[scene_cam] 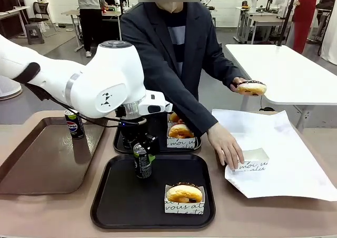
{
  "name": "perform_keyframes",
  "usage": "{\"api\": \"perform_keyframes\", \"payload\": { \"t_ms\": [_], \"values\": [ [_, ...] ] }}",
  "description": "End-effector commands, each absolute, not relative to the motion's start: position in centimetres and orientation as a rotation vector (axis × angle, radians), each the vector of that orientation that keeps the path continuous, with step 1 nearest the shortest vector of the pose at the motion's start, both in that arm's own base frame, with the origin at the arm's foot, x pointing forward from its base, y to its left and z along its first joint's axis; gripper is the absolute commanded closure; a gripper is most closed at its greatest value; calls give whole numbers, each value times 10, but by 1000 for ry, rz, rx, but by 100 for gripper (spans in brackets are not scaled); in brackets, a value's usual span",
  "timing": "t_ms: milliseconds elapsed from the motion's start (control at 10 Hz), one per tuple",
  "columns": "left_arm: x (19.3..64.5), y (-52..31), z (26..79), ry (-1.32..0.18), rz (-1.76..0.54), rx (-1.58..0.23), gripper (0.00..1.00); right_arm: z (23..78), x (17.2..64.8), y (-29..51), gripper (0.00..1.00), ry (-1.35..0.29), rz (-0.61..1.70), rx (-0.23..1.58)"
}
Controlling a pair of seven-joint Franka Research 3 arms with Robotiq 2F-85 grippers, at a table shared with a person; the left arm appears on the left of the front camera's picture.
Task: Set up donuts and drinks on trays.
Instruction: Pick up one Pepsi coke from the Handle tray and place it on the Flat Tray without a Pepsi coke.
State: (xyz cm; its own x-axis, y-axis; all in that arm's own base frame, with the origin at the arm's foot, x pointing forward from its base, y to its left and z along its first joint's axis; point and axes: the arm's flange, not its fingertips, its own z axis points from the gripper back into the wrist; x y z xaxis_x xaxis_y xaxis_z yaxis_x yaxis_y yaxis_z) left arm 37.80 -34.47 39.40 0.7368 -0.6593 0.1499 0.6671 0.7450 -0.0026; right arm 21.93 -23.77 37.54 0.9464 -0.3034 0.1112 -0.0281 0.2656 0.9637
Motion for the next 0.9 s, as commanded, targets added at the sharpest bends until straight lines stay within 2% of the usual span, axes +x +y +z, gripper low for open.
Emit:
{"api": "perform_keyframes", "payload": {
  "t_ms": [0, 100, 300, 500, 600, 800],
  "values": [
    [345, -320, 418, -192, -739, -21, 13, 376, 216, -238, 0, -294, -174, 1294],
    [327, -307, 430, -241, -737, -1, 1, 376, 216, -238, 0, -294, -174, 1294],
    [293, -282, 442, -238, -737, 24, 0, 376, 216, -238, 0, -294, -174, 1294],
    [254, -246, 455, -306, -671, 55, 0, 376, 216, -238, 0, -294, -174, 1294],
    [246, -224, 464, -346, -594, 31, 0, 376, 216, -238, 0, -294, -174, 1294],
    [247, -185, 476, -296, -495, -18, 0, 376, 216, -238, 0, -294, -174, 1294]
  ]
}}
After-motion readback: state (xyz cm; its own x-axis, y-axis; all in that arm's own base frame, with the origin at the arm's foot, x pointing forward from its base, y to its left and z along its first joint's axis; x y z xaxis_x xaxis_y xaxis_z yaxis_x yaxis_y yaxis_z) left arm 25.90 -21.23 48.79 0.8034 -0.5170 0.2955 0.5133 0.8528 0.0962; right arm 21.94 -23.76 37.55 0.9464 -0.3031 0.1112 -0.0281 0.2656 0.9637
